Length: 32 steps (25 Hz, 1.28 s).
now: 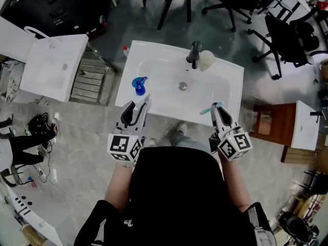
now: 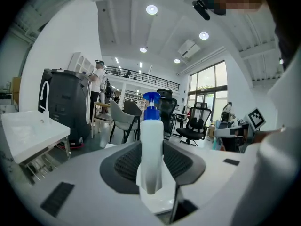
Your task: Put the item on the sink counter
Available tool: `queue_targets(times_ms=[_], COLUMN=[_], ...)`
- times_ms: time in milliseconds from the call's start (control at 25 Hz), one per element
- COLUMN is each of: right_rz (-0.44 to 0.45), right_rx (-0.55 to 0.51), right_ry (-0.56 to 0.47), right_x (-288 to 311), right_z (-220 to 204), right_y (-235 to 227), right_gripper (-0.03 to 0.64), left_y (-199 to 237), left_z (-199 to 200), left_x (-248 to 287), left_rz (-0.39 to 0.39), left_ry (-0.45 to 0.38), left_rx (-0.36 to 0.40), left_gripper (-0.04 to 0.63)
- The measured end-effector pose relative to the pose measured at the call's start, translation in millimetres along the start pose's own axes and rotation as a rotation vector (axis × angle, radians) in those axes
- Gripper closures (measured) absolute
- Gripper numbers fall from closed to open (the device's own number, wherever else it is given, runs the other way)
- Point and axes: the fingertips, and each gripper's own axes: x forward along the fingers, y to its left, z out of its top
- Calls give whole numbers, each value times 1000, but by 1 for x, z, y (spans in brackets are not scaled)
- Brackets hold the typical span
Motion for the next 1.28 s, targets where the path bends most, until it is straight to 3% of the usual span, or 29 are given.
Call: queue_targets(times_ms=[440, 680, 880, 1280], right_rz=[139, 141, 131, 59], right_rx=[10, 17, 21, 31], right_ry=[29, 70, 87, 113], right_x=[25, 38, 54, 89], right_z=[11, 12, 9, -1], right_y=[-33, -35, -34, -10], right_gripper=[574, 574, 574, 574], left_y=[9, 29, 50, 103], left_z=[-5, -11, -9, -17], left_x=[18, 24, 35, 70], left_rz=[189, 242, 241, 159], left_ry=[10, 27, 36, 65], left_rx=[-24, -45, -28, -38], left_gripper=[437, 436, 436, 437])
